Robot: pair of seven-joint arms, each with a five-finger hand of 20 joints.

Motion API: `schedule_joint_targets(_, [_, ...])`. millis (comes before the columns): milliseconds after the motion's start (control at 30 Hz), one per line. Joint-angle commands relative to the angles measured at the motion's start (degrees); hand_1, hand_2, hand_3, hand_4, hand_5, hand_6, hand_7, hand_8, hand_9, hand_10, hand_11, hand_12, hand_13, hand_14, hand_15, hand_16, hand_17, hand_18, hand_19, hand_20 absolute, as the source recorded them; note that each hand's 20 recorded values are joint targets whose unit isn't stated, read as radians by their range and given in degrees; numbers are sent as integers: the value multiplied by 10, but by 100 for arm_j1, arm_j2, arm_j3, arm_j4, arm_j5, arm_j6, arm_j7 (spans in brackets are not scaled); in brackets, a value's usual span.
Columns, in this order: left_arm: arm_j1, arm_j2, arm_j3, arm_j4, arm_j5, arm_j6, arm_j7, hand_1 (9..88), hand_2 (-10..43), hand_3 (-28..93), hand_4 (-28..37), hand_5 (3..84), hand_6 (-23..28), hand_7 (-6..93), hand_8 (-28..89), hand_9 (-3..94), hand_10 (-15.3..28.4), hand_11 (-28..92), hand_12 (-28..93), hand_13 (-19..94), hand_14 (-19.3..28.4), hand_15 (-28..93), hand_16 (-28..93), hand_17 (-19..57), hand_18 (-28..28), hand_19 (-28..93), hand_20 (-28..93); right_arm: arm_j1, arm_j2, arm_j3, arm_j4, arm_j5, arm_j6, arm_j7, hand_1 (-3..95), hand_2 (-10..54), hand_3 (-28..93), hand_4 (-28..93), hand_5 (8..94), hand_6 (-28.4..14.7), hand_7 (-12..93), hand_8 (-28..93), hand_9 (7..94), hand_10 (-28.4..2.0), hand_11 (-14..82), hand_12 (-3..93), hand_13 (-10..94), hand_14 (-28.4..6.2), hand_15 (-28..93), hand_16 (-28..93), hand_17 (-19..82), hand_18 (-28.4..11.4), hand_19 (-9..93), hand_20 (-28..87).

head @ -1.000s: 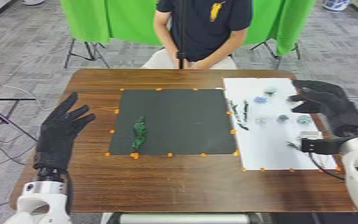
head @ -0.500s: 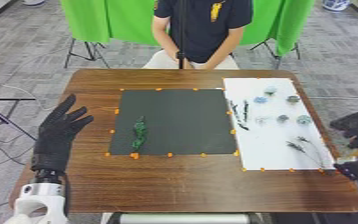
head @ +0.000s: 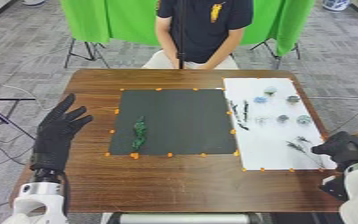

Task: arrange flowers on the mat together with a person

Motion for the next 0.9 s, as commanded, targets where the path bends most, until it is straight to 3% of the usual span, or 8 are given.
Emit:
schedule_joint_targets(33, [52,-115,-74,-30,78,-33,-150,251,38,811,-243,348,37,129,-98,366,173,224,100,276,250,453,-62,-97,228,448,137,220,161,-262,137,-307,-451,323,324,-20,714,-198,566,-48,145,-105,644,-181,240,160,637,-174,569,109,346,-245,854,36])
schedule_joint_targets(233, [71,-181,-115,-45,114,-63,-225,252,37,812,-243,348,38,129,-98,366,173,225,100,276,251,454,-63,-96,228,448,136,514,222,-566,312,-435,-800,436,341,-25,703,-185,566,-53,131,-100,644,-186,234,163,644,-176,573,112,361,-249,883,-25])
schedule_joint_targets(400, [60,-162,-101,-42,95,-41,-163,251,38,812,-243,348,38,130,-98,366,173,225,99,276,251,454,-63,-96,228,448,136,699,295,-930,449,-747,-859,395,355,-28,701,-187,579,-52,134,-98,652,-181,240,165,647,-175,580,114,364,-247,888,-32])
schedule_joint_targets(567, [50,-157,-81,-39,83,-64,-193,252,38,811,-243,348,38,129,-98,366,173,226,99,275,251,454,-63,-96,228,448,136,1007,518,-1692,792,-1811,-767,309,384,-34,684,-193,663,-35,153,-105,722,-163,263,167,685,-152,582,121,388,-232,907,-40])
schedule_joint_targets(733, [25,-154,-85,-23,86,-80,-190,251,38,812,-242,347,38,128,-98,365,174,226,99,276,251,455,-63,-96,228,448,135,1002,552,-1850,954,-2253,-345,353,522,-38,597,-226,796,-17,158,31,839,-135,278,179,769,-112,568,157,448,-212,932,-19])
schedule_joint_targets(900, [49,-172,-117,-35,81,-79,-206,250,37,814,-240,347,38,128,-98,365,173,225,99,275,250,454,-64,-97,228,449,135,1007,554,-1777,989,-2351,-163,348,558,-11,585,-270,824,-12,145,31,870,-126,274,182,799,-99,565,169,477,-200,932,8])
